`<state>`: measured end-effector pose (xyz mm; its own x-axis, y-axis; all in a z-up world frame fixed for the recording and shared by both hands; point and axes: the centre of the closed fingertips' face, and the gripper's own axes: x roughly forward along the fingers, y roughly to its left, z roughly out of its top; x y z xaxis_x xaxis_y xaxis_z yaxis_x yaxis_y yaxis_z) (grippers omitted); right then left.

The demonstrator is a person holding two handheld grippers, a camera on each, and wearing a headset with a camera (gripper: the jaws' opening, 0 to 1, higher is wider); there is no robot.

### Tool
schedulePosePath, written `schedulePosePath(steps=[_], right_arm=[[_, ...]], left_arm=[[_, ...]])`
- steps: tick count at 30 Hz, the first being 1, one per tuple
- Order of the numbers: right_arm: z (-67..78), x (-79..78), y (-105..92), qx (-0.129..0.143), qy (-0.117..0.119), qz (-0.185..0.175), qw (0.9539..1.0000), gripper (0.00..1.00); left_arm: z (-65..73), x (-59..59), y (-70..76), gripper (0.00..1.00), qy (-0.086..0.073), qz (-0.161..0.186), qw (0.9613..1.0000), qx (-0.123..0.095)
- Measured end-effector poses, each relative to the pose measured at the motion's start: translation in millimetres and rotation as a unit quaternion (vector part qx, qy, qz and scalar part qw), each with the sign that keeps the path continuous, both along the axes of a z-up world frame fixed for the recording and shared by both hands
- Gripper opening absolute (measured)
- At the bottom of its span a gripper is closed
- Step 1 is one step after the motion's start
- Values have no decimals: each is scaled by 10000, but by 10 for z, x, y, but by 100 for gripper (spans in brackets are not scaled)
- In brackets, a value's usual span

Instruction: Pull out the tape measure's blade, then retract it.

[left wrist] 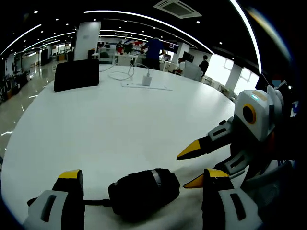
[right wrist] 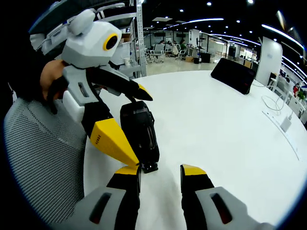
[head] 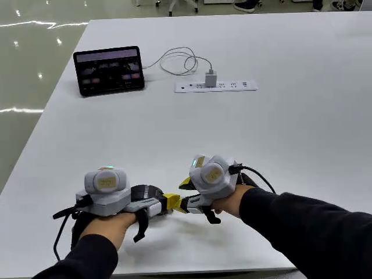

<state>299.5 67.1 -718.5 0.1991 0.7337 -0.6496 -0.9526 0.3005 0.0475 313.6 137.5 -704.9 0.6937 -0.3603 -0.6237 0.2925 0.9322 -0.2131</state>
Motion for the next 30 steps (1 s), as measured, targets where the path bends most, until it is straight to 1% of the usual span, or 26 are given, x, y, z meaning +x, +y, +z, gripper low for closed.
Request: schedulePosePath(steps=[1,3,4,5,6,7,8,10,11,12,13,14,16,18,19,20,21,23,26,28,30], right_arm=[[29,16,-42,25,-3,-60,10000,31],[60,42,-103,33,-57,-130,9999,33],[87,60,-153,56,-95,-185,9998,33],[101,74,-185,79,-98,-236,9996,34],[127,95,-235,106,-78,-350,9993,35],[159,99,-264,142,-79,-412,9990,37],[193,102,-289,190,-82,-463,9987,38],[275,108,-358,281,-119,-590,9978,39],[308,120,-407,346,-100,-731,9967,39],[347,120,-424,472,-46,-844,9953,40],[372,111,-458,515,-28,-869,9949,41],[388,96,-512,486,-48,-885,9949,42],[433,70,-611,477,-131,-953,9942,43],[455,41,-687,483,-157,-1002,9937,43],[473,16,-755,467,-195,-1046,9932,44],[482,1,-798,451,-237,-1066,9930,45],[486,-26,-864,416,-273,-1092,9928,46],[475,-61,-949,367,-322,-1116,9925,47],[460,-133,-1099,300,-352,-1174,9920,50],[451,-176,-1206,262,-368,-1223,9915,52],[437,-202,-1321,214,-393,-1293,9906,53]], left_arm=[[13,4,11,100,-2,-145,9999,42],[60,12,-3,100,-47,-298,9995,-71],[106,23,-23,100,-145,-504,9985,-166],[157,38,-34,100,-269,-602,9975,-235],[210,54,-18,100,-414,-713,9963,-225],[236,54,-7,100,-478,-817,9953,-199],[288,45,-22,100,-581,-936,9936,-237],[305,41,31,100,-578,-978,9931,-277],[341,24,19,100,-581,-1051,9914,-515],[388,22,19,100,-652,-1032,9904,-654],[410,23,58,100,-737,-1043,9898,-635],[408,3,105,100,-757,-1089,9897,-543],[396,-24,176,100,-751,-1120,9900,-420],[377,-59,222,100,-737,-1189,9897,-298],[349,-91,261,100,-750,-1312,9885,-105],[327,-111,288,100,-757,-1401,9872,43],[308,-144,307,100,-746,-1459,9864,131],[311,-188,307,100,-709,-1505,9861,61],[308,-244,342,100,-688,-1588,9848,107],[291,-287,367,100,-638,-1657,9841,91],[242,-346,404,100,-544,-1774,9825,141]])
